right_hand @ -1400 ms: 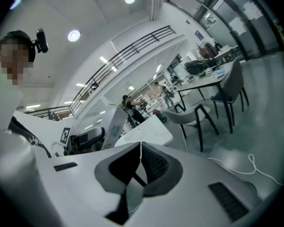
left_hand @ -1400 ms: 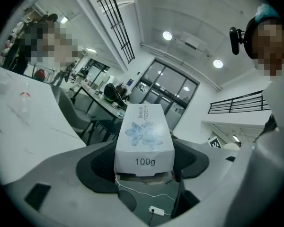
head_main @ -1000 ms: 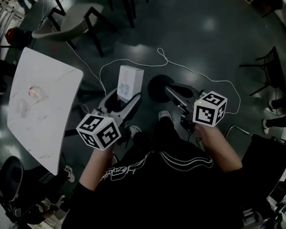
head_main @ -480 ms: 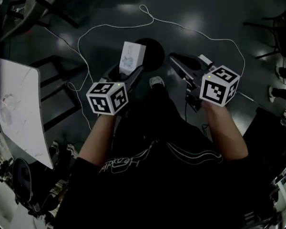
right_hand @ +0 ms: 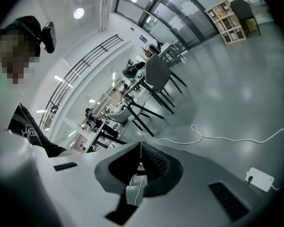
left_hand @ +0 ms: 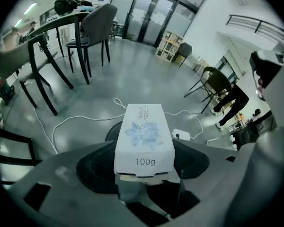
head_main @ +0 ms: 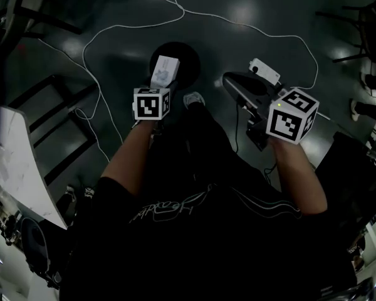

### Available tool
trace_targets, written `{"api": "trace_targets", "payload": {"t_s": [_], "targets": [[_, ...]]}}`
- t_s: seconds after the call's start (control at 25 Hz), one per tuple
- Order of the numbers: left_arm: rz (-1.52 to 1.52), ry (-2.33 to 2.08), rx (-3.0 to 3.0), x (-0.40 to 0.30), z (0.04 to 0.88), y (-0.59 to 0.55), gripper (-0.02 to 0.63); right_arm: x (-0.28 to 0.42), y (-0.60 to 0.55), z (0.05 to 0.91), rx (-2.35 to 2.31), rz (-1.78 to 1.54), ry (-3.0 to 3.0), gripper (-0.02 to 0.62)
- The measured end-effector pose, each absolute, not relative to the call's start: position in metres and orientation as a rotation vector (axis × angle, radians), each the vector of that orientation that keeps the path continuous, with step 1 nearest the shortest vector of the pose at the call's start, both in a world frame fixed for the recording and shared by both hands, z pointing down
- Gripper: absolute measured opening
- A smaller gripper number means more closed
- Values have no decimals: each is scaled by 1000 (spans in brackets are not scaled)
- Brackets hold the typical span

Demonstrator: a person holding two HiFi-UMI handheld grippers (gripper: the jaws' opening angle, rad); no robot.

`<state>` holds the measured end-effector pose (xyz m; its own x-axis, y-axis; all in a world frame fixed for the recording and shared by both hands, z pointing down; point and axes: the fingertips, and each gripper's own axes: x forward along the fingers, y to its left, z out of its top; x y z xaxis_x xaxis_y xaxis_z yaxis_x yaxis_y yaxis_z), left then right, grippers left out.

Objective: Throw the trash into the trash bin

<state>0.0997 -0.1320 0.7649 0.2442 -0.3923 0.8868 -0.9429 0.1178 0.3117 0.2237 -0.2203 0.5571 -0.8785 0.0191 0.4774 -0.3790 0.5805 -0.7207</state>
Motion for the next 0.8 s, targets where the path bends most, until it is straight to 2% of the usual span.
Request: {"api": "trace_targets", "payload": {"t_s": [0.28, 0.8], "targets": [[763, -1231, 1435, 125, 809, -129, 328, 227, -211, 576, 196, 1091, -2354, 33], [556, -1253, 1302, 106, 808, -131, 330, 204, -189, 579, 54, 1081, -2309, 34]]}}
